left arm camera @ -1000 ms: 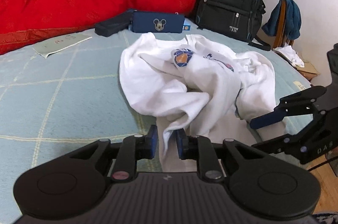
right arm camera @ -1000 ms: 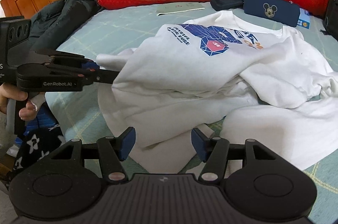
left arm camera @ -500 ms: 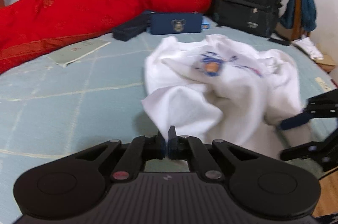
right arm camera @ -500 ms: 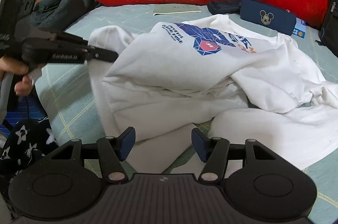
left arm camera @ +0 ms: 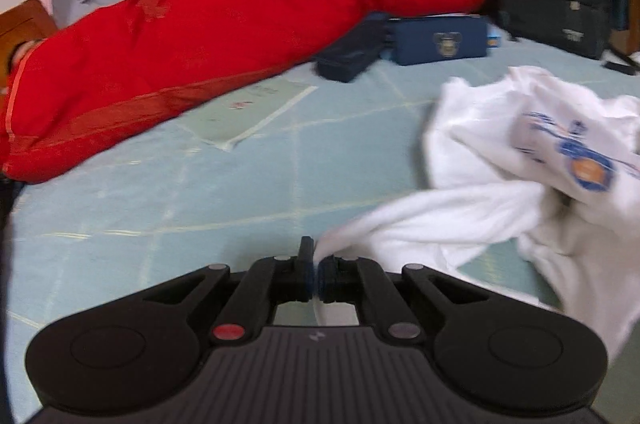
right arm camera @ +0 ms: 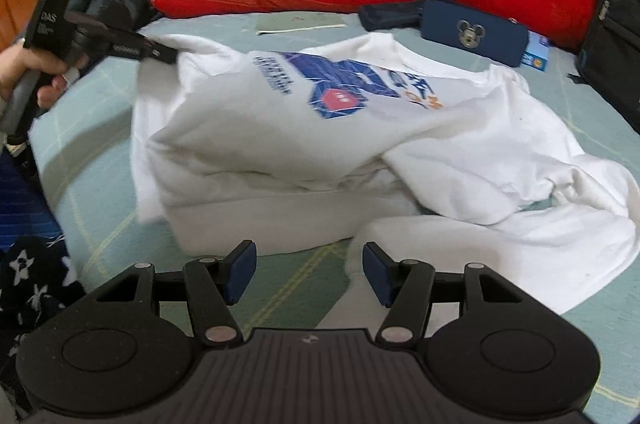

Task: Fold clothes
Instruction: 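Grasp a sweatshirt sleeve with the left tool and pull it outward, then lay the sleeve flat on the bed and open the left tool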

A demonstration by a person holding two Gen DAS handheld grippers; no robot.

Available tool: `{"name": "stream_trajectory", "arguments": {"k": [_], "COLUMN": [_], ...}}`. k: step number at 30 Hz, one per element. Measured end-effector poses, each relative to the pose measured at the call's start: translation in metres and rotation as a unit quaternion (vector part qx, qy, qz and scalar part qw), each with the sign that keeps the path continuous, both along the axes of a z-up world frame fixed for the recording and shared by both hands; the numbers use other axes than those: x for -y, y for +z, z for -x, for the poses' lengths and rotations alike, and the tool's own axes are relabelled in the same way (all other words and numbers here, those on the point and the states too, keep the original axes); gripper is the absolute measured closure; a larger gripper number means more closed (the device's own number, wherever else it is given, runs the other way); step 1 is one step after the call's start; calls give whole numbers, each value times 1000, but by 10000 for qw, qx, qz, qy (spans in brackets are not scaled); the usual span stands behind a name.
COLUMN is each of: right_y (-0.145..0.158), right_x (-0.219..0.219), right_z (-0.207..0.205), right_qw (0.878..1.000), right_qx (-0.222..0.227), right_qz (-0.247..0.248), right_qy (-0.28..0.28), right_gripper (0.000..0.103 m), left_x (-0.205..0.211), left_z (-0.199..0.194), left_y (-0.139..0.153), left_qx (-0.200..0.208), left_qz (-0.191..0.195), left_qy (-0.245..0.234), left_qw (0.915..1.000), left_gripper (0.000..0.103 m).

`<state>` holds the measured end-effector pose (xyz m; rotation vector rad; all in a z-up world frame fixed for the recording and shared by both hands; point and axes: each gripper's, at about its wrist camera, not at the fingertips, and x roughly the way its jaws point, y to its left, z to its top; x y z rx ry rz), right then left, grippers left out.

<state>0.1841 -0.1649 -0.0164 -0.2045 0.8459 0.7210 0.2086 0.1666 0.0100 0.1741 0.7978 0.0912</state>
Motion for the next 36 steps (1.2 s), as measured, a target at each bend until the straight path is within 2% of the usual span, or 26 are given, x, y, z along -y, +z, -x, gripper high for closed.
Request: {"name": "stream_trajectory", "arguments": {"k": [3, 12, 16, 19, 21, 23, 25, 27, 29, 31, 33, 36], "right_y": [-3, -5, -5, -6, -6, -6, -7, -6, -5, -3, 0, 4], "right_x": [1, 4, 8, 9, 10, 10, 10, 9, 8, 7, 6, 6], "right_z": [-5, -15, -19, -23, -24, -26, -26, -26, -25, -24, -21, -16], "right_qw": [9999, 9994, 9992, 9988, 9985, 9982, 9981, 9982, 9983, 9986, 9989, 9994], "right_qx": [-25, 10, 16, 17, 27, 25, 22, 30, 49, 70, 97, 123], "right_qz": [118, 240, 234, 249, 268, 282, 283, 282, 271, 245, 199, 81], "right_qy": [-95, -243, -336, -424, -485, -538, -543, -534, -510, -471, -422, -325], "right_gripper": [38, 38, 38, 38, 38, 38, 38, 37, 37, 36, 36, 36], "left_x": [-22, -84, -104, -120, -131, -142, -141, -138, -141, -142, -144, -145], "left_z": [-13, -47, -64, -74, -81, -85, -84, -81, -76, -68, -57, -39], "left_y": [3, -6, -9, -10, -10, -12, -16, -19, -19, -18, -15, -12], "left_qx": [-109, -682, -871, -907, -862, -925, -945, -947, -976, -999, -938, -957], "left_qz": [-204, -282, -477, -728, -742, -478, -466, -503, -356, -264, -161, 332], "left_qy": [287, 861, 1134, 1351, 1583, 1711, 1639, 1535, 1484, 1517, 1560, 1560], "left_qw": [9993, 9935, 9886, 9840, 9808, 9797, 9808, 9823, 9835, 9830, 9832, 9826], "left_gripper": [103, 103, 103, 102, 102, 101, 92, 91, 88, 73, 69, 68]}}
